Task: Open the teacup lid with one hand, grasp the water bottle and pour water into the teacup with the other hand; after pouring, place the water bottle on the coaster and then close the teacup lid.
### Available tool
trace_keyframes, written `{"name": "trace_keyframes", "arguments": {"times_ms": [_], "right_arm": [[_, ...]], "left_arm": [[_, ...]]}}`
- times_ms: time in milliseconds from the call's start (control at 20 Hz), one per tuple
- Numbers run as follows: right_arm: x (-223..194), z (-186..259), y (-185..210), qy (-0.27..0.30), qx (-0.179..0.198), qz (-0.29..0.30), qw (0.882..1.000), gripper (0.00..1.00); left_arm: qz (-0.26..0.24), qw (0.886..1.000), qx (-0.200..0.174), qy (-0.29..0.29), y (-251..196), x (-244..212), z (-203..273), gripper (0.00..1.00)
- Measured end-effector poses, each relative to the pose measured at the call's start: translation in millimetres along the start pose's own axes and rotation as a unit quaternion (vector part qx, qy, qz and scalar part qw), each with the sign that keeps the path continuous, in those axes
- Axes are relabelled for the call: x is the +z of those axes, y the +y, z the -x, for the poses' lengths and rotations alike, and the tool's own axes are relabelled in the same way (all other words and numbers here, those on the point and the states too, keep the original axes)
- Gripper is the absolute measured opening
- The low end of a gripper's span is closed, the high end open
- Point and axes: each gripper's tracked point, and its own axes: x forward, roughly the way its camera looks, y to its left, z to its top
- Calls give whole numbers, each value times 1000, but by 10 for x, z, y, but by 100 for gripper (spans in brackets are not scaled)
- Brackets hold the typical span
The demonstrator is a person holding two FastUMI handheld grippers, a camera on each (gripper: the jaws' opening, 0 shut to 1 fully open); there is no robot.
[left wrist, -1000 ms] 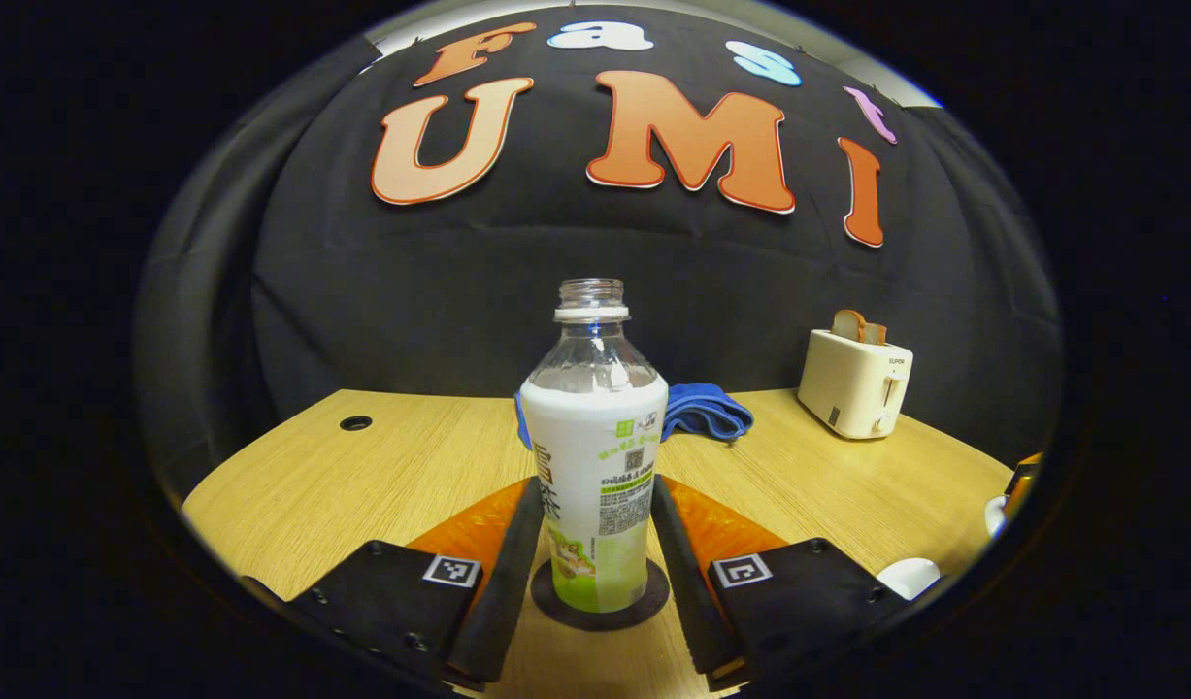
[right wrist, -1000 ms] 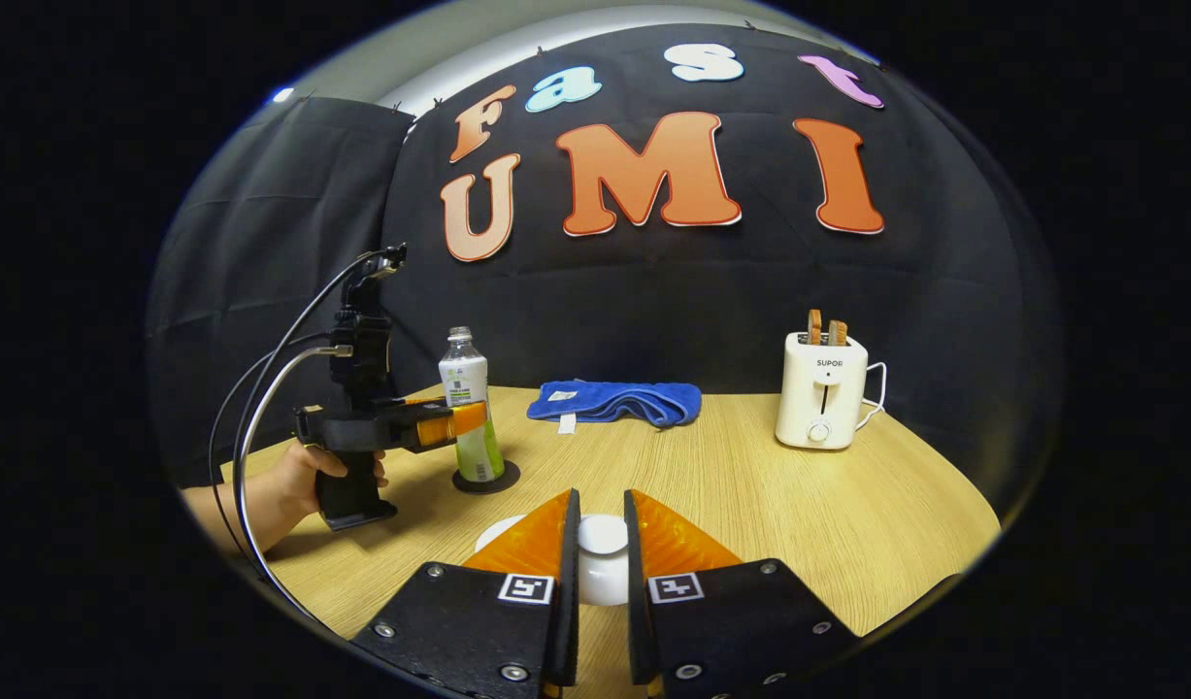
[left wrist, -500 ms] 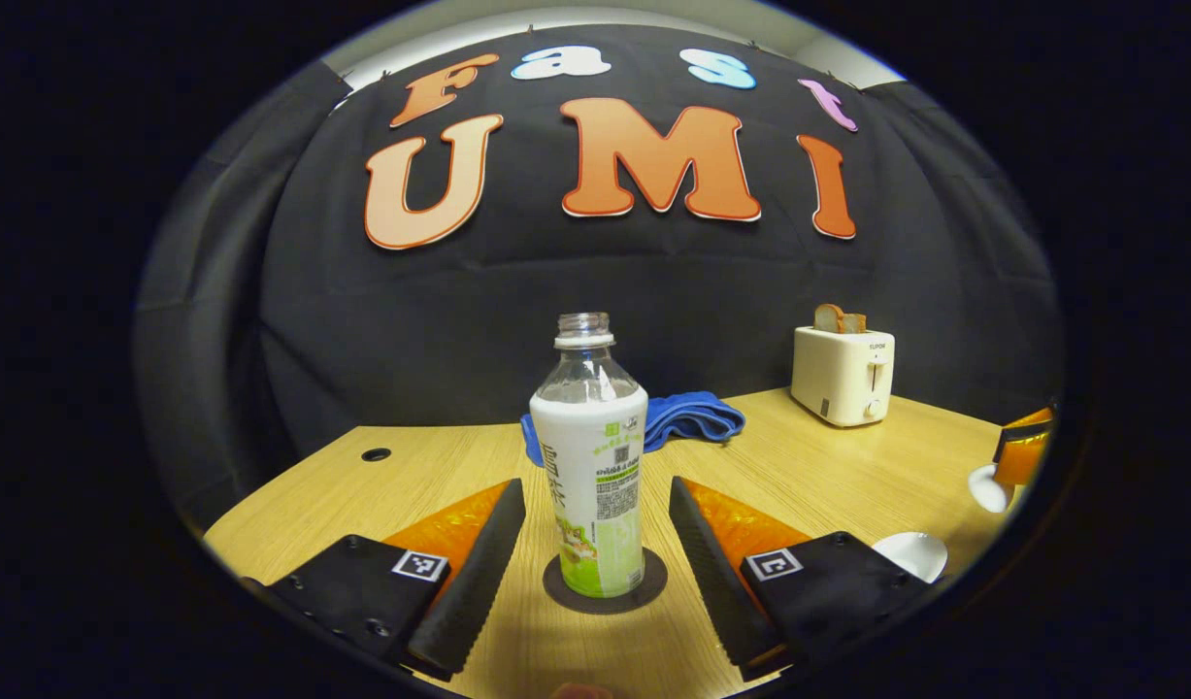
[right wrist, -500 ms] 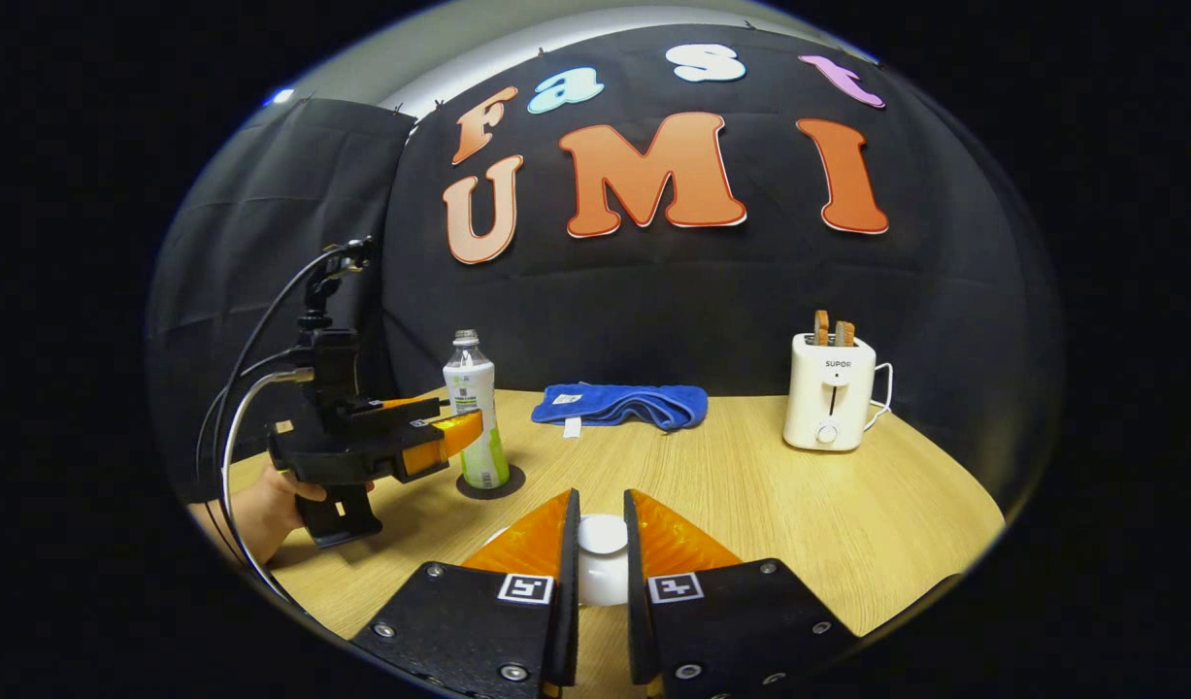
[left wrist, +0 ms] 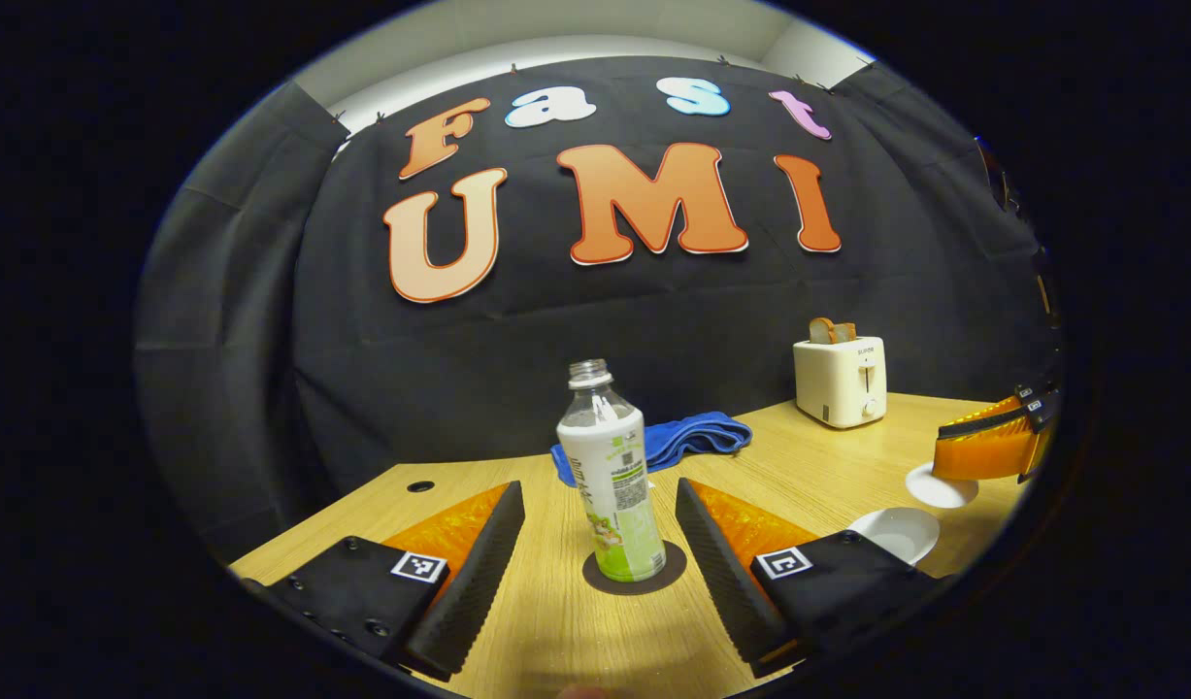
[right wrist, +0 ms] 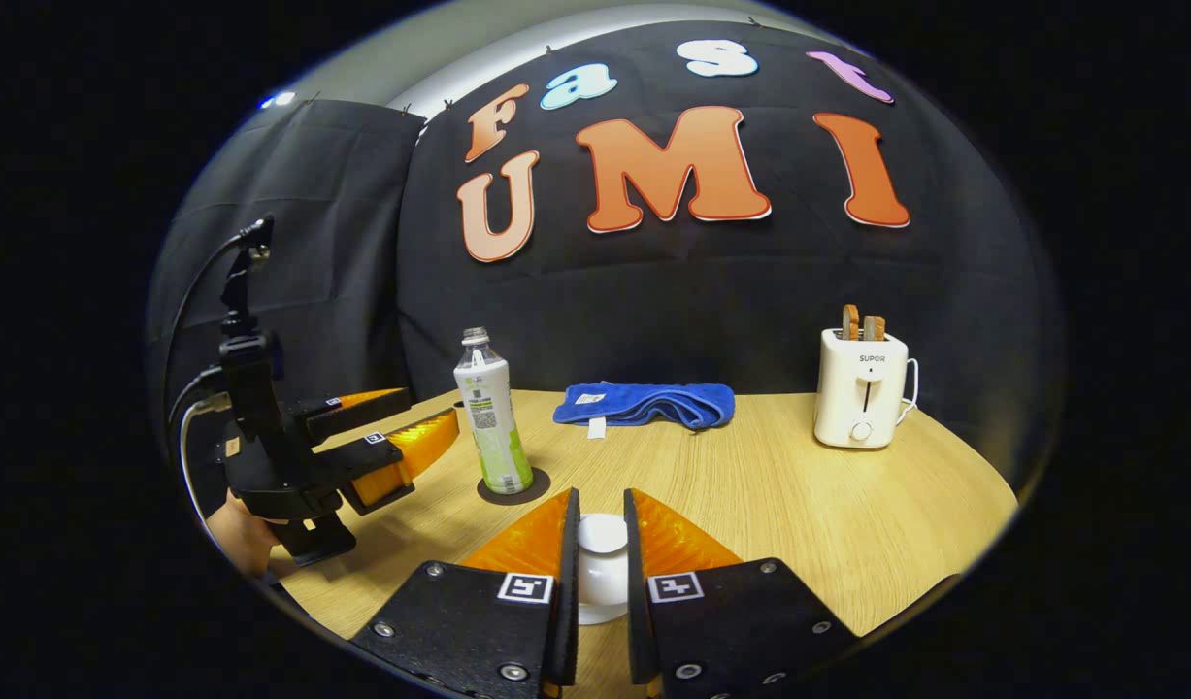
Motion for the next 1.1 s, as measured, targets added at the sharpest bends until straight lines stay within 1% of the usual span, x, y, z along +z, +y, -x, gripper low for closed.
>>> {"name": "trace_keyframes", "arguments": {"times_ms": [50,100,150,350,400,450,500,750,800,850,900,1100], "right_arm": [[-20,-21,35,2,2,3,1000,21],[-43,-43,68,4,4,7,1000,21],[-58,-71,103,6,6,11,1000,21],[-198,-163,201,21,14,17,1000,21],[-235,-186,215,27,14,15,999,21],[-281,-206,214,32,11,12,999,21],[-320,-220,217,36,9,10,999,21],[-373,-245,184,43,0,16,999,22],[-373,-255,178,41,-1,12,999,22],[-387,-274,179,42,0,9,999,22],[-409,-289,168,44,-1,11,999,22],[-400,-305,144,36,-5,7,999,22]], "left_arm": [[0,1000,4,-4,41,10,39,100],[0,1000,11,-6,104,-16,76,95],[2,1000,18,-3,176,-62,113,99],[20,999,40,-2,423,-103,247,100],[22,999,40,-3,455,-99,276,100],[28,999,33,0,435,-122,292,96],[33,999,29,6,407,-161,306,100],[30,999,22,9,355,-189,329,100],[31,999,20,8,341,-184,337,95],[31,999,19,7,326,-165,342,95],[29,999,19,7,326,-165,346,100],[25,999,23,6,342,-130,364,100]]}}
